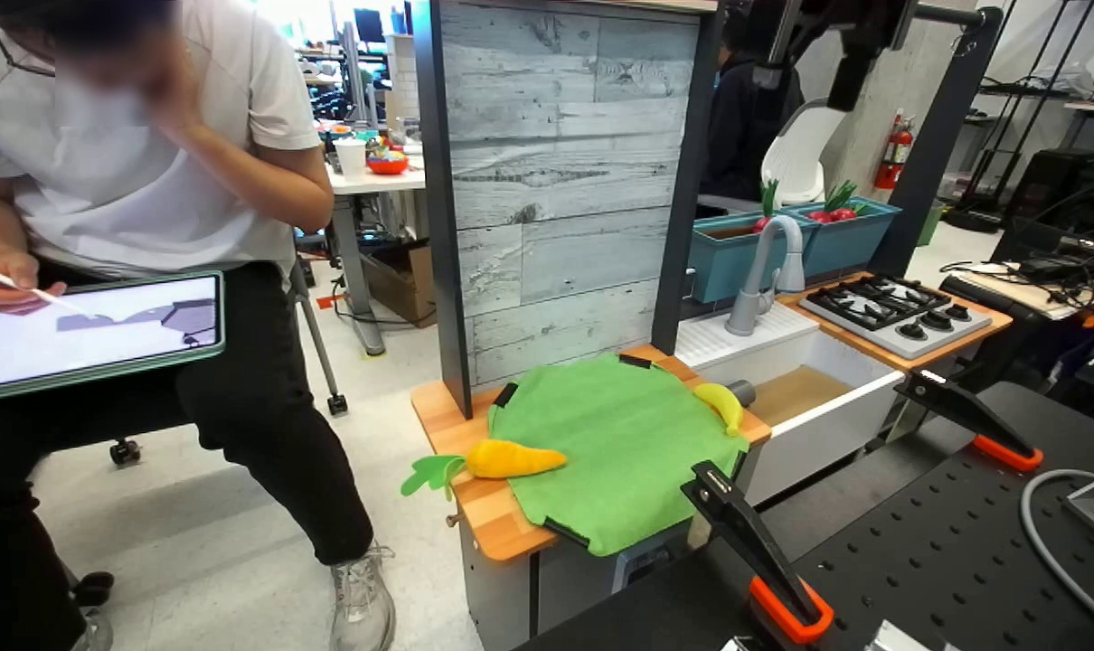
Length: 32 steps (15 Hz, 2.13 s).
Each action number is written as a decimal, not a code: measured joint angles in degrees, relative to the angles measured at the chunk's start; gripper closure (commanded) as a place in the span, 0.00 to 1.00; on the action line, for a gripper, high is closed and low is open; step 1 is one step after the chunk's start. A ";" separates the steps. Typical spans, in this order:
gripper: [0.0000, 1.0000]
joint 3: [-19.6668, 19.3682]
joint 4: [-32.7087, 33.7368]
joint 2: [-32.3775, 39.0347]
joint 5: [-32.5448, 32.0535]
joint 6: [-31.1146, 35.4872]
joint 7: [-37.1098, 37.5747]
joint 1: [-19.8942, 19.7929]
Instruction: Fold the green towel
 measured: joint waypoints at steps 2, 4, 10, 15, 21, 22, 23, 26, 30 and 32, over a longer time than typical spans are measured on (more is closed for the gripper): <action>0.00 -0.40 1.17 4.83 1.46 4.26 -6.48 0.16; 0.00 -0.84 2.79 9.59 4.68 8.16 -13.61 0.12; 0.00 1.05 11.42 23.82 17.74 11.78 -33.37 -3.76; 0.00 3.63 19.34 34.88 18.29 11.45 -40.17 -8.28; 0.00 2.75 26.96 45.15 11.44 11.41 -37.38 -8.06; 0.00 2.26 28.11 46.48 9.79 11.42 -36.09 -7.67; 0.00 1.72 29.22 47.74 8.23 11.42 -34.82 -7.19; 0.00 0.35 32.38 51.21 4.49 11.42 -31.42 -5.80; 0.00 -0.43 36.38 55.69 0.95 11.42 -28.59 -4.73; 0.00 -0.71 38.31 57.82 -0.20 11.42 -27.67 -4.11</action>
